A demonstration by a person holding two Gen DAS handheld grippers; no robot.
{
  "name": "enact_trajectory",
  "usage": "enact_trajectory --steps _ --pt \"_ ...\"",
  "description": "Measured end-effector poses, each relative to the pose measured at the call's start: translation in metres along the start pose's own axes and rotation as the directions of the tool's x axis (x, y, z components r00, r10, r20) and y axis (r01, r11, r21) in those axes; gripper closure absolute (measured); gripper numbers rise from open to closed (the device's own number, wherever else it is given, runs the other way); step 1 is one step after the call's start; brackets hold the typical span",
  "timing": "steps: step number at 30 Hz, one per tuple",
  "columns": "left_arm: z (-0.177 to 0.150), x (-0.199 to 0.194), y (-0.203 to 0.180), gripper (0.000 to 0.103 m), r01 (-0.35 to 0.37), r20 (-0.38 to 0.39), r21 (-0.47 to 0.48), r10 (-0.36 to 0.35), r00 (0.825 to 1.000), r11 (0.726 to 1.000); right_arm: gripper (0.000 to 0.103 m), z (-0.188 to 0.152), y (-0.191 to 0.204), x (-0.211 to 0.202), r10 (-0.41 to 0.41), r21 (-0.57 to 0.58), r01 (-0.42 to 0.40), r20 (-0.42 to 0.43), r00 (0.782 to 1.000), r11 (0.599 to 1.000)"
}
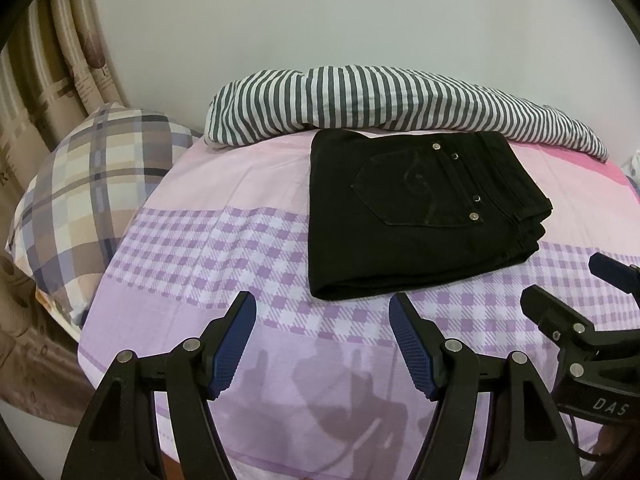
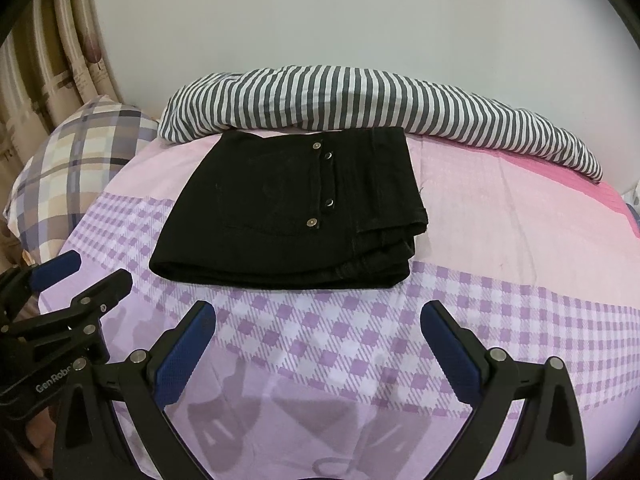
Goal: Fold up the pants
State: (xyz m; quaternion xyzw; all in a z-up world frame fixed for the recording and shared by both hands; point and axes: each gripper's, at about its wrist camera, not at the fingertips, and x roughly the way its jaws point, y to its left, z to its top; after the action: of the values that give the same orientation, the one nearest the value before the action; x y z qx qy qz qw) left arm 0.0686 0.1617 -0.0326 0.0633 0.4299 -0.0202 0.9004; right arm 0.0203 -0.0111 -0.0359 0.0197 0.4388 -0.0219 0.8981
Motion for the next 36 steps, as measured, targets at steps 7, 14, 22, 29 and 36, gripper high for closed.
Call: enact_trajectory --steps 7,14,22,29,36 --pt "0.0015 0.0006 0.0003 0.033 -0.006 0.005 0.002 0.006 1.000 1.000 0.002 -0.0024 -0.0008 0.0018 0.000 0.005 0.000 -0.009 1.000 1.000" --pt "0.0018 0.0001 0.0009 0.033 -0.022 0.010 0.004 0.022 1.000 1.000 0.002 -0.0027 -0.0014 0.0026 0.001 0.007 -0.001 -0.012 1.000 1.000" --pt "0.0005 -0.0006 -0.0016 0.033 -0.022 0.012 0.014 0.022 1.000 1.000 0.002 -0.0058 -0.0009 0.0039 0.000 0.011 0.000 -0.019 1.000 1.000" --pt "0.0003 -0.0011 -0.0018 0.033 -0.023 0.012 0.012 0.023 1.000 1.000 0.002 -0.0055 -0.0015 0.0041 0.003 0.010 -0.002 -0.019 1.000 1.000" --pt "0.0002 -0.0007 -0.0016 0.033 -0.012 0.012 0.015 0.012 1.000 1.000 0.002 -0.0077 -0.0027 0.0043 0.003 0.020 -0.002 -0.023 1.000 1.000"
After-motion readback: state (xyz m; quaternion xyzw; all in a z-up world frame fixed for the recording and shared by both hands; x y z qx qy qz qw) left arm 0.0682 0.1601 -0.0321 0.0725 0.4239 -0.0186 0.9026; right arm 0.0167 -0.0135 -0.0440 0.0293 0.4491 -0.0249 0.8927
